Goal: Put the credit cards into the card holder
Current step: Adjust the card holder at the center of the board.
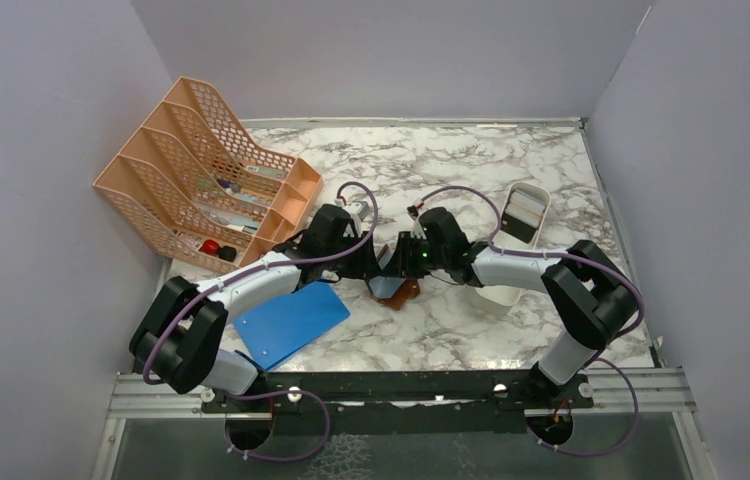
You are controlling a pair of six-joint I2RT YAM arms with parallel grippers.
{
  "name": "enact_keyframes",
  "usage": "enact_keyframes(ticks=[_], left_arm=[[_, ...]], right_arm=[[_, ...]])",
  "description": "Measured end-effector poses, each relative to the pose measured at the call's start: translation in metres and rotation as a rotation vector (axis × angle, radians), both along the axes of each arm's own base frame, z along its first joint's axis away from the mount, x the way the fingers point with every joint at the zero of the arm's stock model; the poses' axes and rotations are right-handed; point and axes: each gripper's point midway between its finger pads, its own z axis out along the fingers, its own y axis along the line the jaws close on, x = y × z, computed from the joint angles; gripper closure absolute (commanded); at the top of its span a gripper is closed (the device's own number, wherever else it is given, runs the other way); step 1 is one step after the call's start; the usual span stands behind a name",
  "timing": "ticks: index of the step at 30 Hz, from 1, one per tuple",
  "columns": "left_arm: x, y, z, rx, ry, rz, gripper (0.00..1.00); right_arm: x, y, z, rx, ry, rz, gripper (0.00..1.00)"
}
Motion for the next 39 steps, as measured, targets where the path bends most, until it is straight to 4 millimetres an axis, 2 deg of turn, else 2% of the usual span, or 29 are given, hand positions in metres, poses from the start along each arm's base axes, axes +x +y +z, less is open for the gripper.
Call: enact_keyframes(ticks=[4,8,13,20,23,27,33,39], left_arm=[[0.0,0.002,-0.001,0.007,0.001,0.007,0.87],[0.001,0.003,-0.003,0.012,0.002,0.021,1.0],[0.004,0.015,-0.016,0.047,0.017,0.102,1.0],[0.007,0.031,-0.044,0.095,0.062,0.212,1.0],[0.007,0.032,-0.05,0.094,0.068,0.226,1.0],[0.005,0.029,-0.049,0.066,0.062,0.219,1.0],[-0.004,0.022,-0.033,-0.026,0.048,0.186,1.0],[-0.009,0.015,-0.021,-0.073,0.047,0.15,1.0]], right_arm=[[-0.003,-0.002,-0.004,-0.01,0.007,0.002,0.74],[-0.007,-0.009,-0.012,-0.047,0.024,0.003,0.73],[-0.011,-0.029,-0.031,-0.153,0.043,-0.033,0.73],[-0.005,-0.04,-0.032,-0.208,-0.003,-0.063,0.73],[-0.003,-0.041,-0.032,-0.215,-0.013,-0.063,0.73],[-0.002,-0.043,-0.031,-0.224,-0.034,-0.05,0.7],[-0.002,-0.046,-0.024,-0.263,-0.064,-0.002,0.63],[0.018,-0.03,0.007,-0.243,-0.168,0.052,0.6]])
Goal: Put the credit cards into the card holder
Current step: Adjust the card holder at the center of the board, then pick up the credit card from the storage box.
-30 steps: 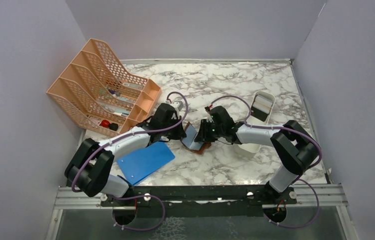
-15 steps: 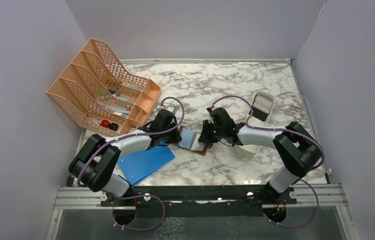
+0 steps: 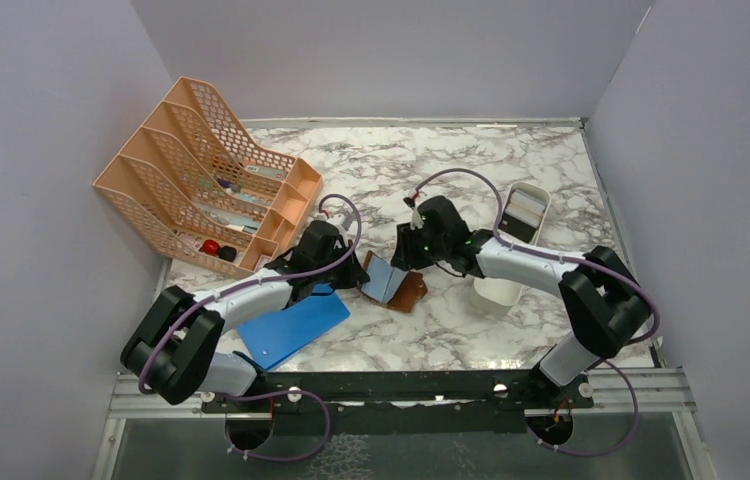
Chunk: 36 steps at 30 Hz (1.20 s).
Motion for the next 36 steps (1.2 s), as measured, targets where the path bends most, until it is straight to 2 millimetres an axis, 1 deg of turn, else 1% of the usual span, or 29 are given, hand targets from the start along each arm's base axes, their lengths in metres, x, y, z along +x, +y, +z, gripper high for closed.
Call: enact_keyframes(ticks=[3,8,11,12,15,16,18,19,21,22,23,26,29,31,34,36], left_arm=[[-0.003,-0.002,0.002,-0.009,0.005,-0.014,1.0],[-0.005,-0.001,0.003,0.002,0.019,-0.026,1.0],[-0.006,0.0,0.006,0.01,0.017,-0.032,1.0],[-0.006,0.0,0.008,0.012,0.015,-0.035,1.0],[-0.006,0.0,0.015,0.015,0.009,-0.039,1.0],[-0.006,0.0,0.017,0.014,0.006,-0.041,1.0],[-0.007,0.001,0.02,0.015,0.001,-0.044,1.0],[-0.007,0.001,0.021,0.017,0.0,-0.045,1.0],[-0.009,0.002,0.022,0.021,0.004,-0.047,1.0],[-0.009,0.003,0.021,0.024,0.008,-0.048,1.0],[-0.01,0.004,0.02,0.026,0.012,-0.048,1.0],[-0.011,0.004,0.02,0.026,0.017,-0.05,1.0],[-0.012,0.003,0.02,0.021,0.021,-0.053,1.0],[-0.014,0.001,0.021,0.012,0.026,-0.06,1.0],[-0.016,0.0,0.022,0.003,0.032,-0.073,1.0],[-0.017,-0.001,0.022,0.0,0.035,-0.08,1.0]], right_arm=[[0.006,0.003,0.017,0.015,-0.065,0.027,0.6],[0.02,-0.005,0.046,0.001,-0.201,0.046,0.59],[0.038,-0.018,0.071,-0.044,-0.325,0.04,0.59],[0.048,-0.024,0.081,-0.073,-0.377,0.029,0.59],[0.073,-0.044,0.1,-0.152,-0.474,-0.003,0.58],[0.08,-0.054,0.104,-0.179,-0.493,-0.015,0.57],[0.094,-0.078,0.11,-0.235,-0.514,-0.047,0.55],[0.1,-0.093,0.111,-0.264,-0.516,-0.066,0.54],[0.111,-0.13,0.115,-0.329,-0.522,-0.112,0.52],[0.114,-0.144,0.117,-0.353,-0.523,-0.129,0.52],[0.117,-0.164,0.12,-0.384,-0.523,-0.15,0.51],[0.12,-0.208,0.125,-0.468,-0.522,-0.191,0.49],[0.119,-0.235,0.123,-0.553,-0.51,-0.182,0.46],[0.117,-0.25,0.117,-0.602,-0.487,-0.166,0.45],[0.116,-0.266,0.106,-0.658,-0.452,-0.131,0.45],[0.115,-0.274,0.094,-0.692,-0.421,-0.094,0.44]])
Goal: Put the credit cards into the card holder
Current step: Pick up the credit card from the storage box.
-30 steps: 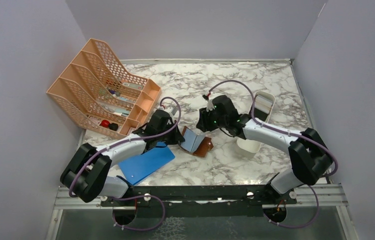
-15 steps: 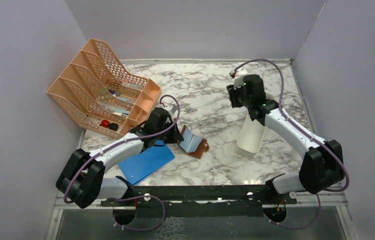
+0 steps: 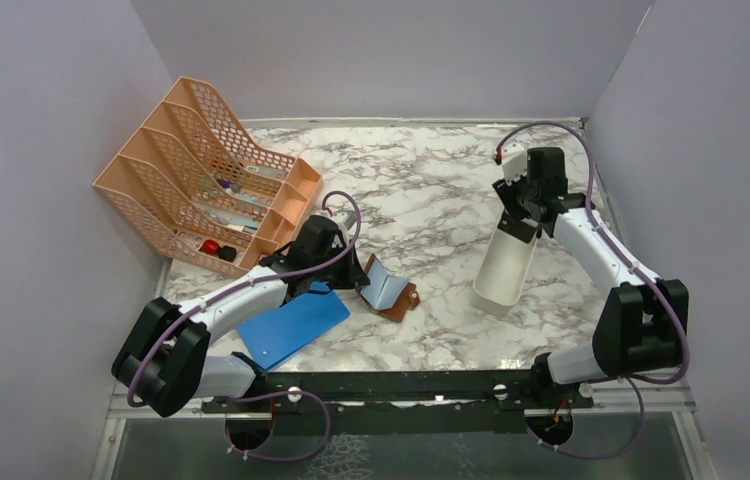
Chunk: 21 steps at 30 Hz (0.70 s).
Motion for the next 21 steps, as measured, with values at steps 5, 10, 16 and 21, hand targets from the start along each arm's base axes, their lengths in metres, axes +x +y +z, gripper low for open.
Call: enact_keyframes(ticks=[5,10,16,21], left_arm=[[-0.003,-0.001,0.0,-0.005,0.009,-0.016,1.0],[-0.005,-0.002,0.001,-0.011,0.012,-0.025,1.0],[-0.005,-0.003,0.001,-0.013,0.013,-0.029,1.0],[-0.006,-0.004,0.002,-0.019,0.017,-0.036,1.0]], right_arm=[[0.0,-0.013,-0.03,-0.088,0.097,0.052,0.45],[-0.001,-0.019,-0.043,-0.126,0.132,0.099,0.46],[-0.004,-0.025,-0.059,-0.177,0.179,0.154,0.47],[-0.004,-0.027,-0.079,-0.203,0.231,0.186,0.47]])
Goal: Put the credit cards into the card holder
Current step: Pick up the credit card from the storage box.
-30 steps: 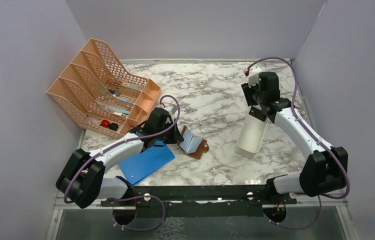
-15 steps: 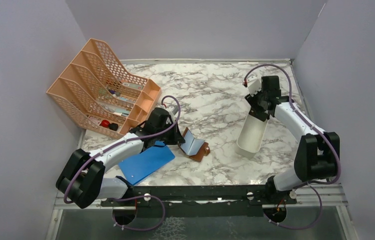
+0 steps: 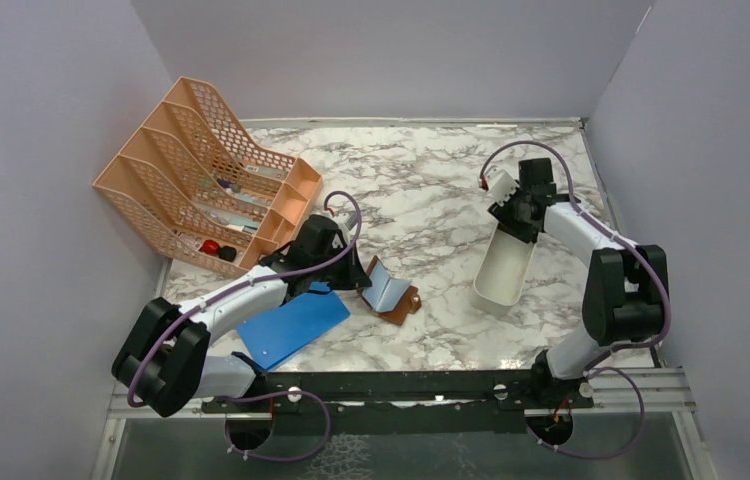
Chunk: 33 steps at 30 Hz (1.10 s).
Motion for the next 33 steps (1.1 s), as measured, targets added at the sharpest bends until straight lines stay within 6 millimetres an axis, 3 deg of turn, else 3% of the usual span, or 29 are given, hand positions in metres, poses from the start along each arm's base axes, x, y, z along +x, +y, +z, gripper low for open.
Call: enact_keyframes(ticks=[13,33], left_arm=[[-0.002,-0.003,0.003,-0.017,0.005,-0.018,1.0],[-0.003,-0.004,0.004,-0.024,0.007,-0.025,1.0]], right_arm=[[0.011,-0.014,-0.009,-0.088,-0.009,-0.01,0.52],[0.011,-0.014,-0.014,-0.097,0.003,-0.002,0.52]])
